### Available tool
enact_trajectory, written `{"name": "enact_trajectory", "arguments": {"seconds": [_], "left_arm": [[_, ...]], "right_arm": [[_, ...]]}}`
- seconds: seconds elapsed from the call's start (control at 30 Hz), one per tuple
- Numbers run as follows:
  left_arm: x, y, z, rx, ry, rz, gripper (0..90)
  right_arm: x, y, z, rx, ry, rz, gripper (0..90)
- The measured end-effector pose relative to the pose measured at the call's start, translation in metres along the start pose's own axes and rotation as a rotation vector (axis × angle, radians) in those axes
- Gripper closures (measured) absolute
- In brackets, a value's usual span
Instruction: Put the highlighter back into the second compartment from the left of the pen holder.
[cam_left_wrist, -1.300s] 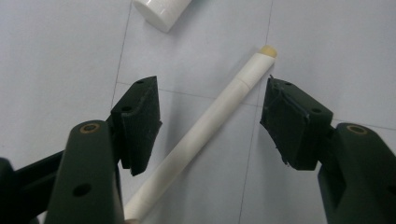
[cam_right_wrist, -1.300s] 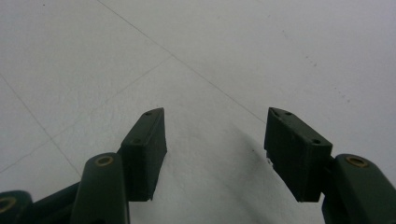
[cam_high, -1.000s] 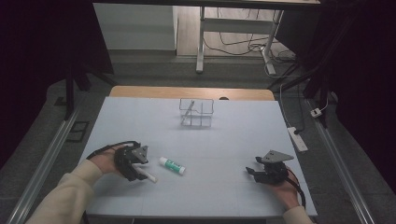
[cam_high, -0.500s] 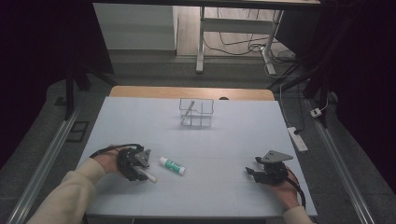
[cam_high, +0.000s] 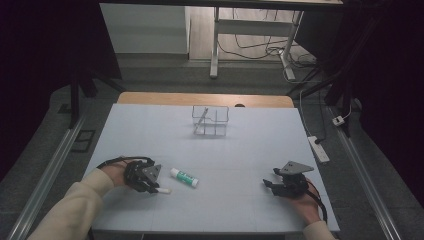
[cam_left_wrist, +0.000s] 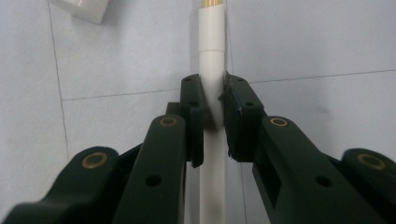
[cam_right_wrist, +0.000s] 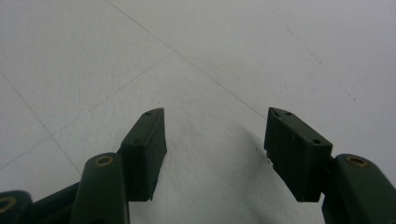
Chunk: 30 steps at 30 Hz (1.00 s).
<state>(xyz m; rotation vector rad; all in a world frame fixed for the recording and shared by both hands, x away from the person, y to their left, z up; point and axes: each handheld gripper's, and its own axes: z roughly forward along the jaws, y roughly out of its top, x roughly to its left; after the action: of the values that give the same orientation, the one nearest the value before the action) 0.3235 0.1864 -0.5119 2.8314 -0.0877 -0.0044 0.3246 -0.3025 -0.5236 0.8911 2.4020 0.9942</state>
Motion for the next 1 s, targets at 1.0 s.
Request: {"name": "enact_trajectory", "arguments": {"seconds": [1.0], "left_arm": [[0.003, -0.010, -0.035, -0.166, 0.107, -0.223, 79.2]], "right_arm": [[-0.001, 0.000, -0.001, -0.012, -0.010, 0.004, 38.6]]}}
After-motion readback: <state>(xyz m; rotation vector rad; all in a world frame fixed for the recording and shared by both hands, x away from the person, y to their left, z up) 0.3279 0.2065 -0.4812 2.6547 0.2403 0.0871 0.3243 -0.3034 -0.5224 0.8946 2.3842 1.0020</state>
